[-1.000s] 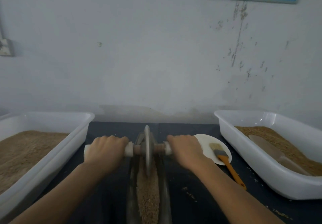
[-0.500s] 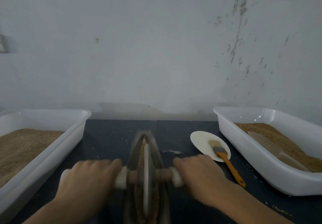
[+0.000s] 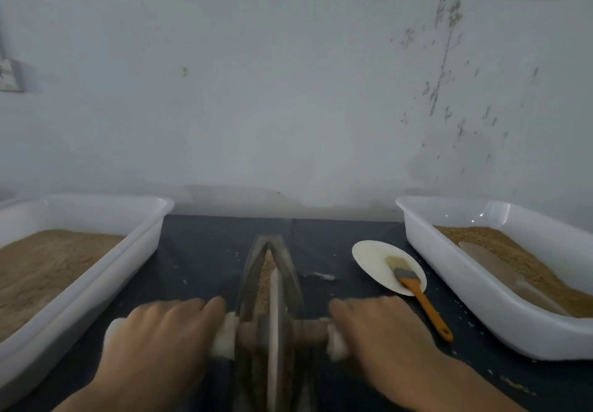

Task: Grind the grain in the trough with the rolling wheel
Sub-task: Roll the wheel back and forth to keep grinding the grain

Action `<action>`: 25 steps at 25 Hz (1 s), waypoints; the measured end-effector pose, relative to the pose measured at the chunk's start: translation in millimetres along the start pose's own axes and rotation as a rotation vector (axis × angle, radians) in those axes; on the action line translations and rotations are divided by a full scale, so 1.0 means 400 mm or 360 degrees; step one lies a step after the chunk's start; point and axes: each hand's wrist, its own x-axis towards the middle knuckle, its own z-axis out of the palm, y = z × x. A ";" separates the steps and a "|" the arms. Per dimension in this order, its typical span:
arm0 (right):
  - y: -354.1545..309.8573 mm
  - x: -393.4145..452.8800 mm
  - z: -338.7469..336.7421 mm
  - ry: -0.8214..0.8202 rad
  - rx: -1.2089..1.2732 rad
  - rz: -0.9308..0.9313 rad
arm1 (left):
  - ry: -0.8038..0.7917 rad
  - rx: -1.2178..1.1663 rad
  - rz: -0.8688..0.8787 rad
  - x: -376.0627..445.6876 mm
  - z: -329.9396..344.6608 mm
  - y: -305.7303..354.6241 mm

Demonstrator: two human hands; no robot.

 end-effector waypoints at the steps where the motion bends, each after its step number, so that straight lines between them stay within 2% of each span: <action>1: -0.005 -0.023 -0.014 0.0036 -0.0070 -0.0043 | -0.0117 -0.0076 -0.0022 -0.032 -0.008 0.002; 2: -0.003 -0.033 -0.028 0.0053 -0.0142 -0.0093 | -0.0228 -0.0123 -0.0050 -0.054 -0.007 0.005; 4: -0.004 -0.012 -0.030 -0.0094 -0.0090 -0.0052 | -0.0170 -0.0148 -0.0059 -0.046 0.010 0.004; 8: 0.023 0.154 -0.010 0.0153 -0.0275 0.0035 | -0.0072 -0.0035 -0.0146 0.096 0.068 -0.042; 12: 0.048 0.243 -0.017 0.0144 -0.0242 0.0141 | 0.0015 0.0132 -0.0220 0.203 0.074 -0.059; 16: 0.022 0.092 0.018 -0.0038 0.0030 0.0097 | -0.0053 0.0017 -0.0049 0.080 0.035 -0.016; 18: 0.009 0.017 0.020 -0.0203 0.0088 0.0071 | 0.0036 0.0049 0.0182 -0.003 -0.004 0.012; 19: 0.006 -0.003 0.013 -0.0294 0.0093 0.0069 | 0.0114 -0.0075 0.0238 -0.033 -0.022 0.022; 20: 0.005 -0.013 0.007 -0.0370 0.0092 0.0070 | 0.0128 -0.0106 0.0238 -0.046 -0.042 0.024; 21: 0.004 -0.012 0.006 -0.0411 0.0080 0.0067 | 0.0030 -0.0052 0.0187 -0.046 -0.052 0.024; 23: 0.012 0.018 0.018 -0.0307 0.0057 0.0081 | -0.0088 0.0028 0.0035 -0.003 -0.016 0.015; 25: 0.031 0.083 0.035 -0.0023 -0.0040 0.0146 | -0.0121 0.0093 -0.0014 0.091 0.026 -0.009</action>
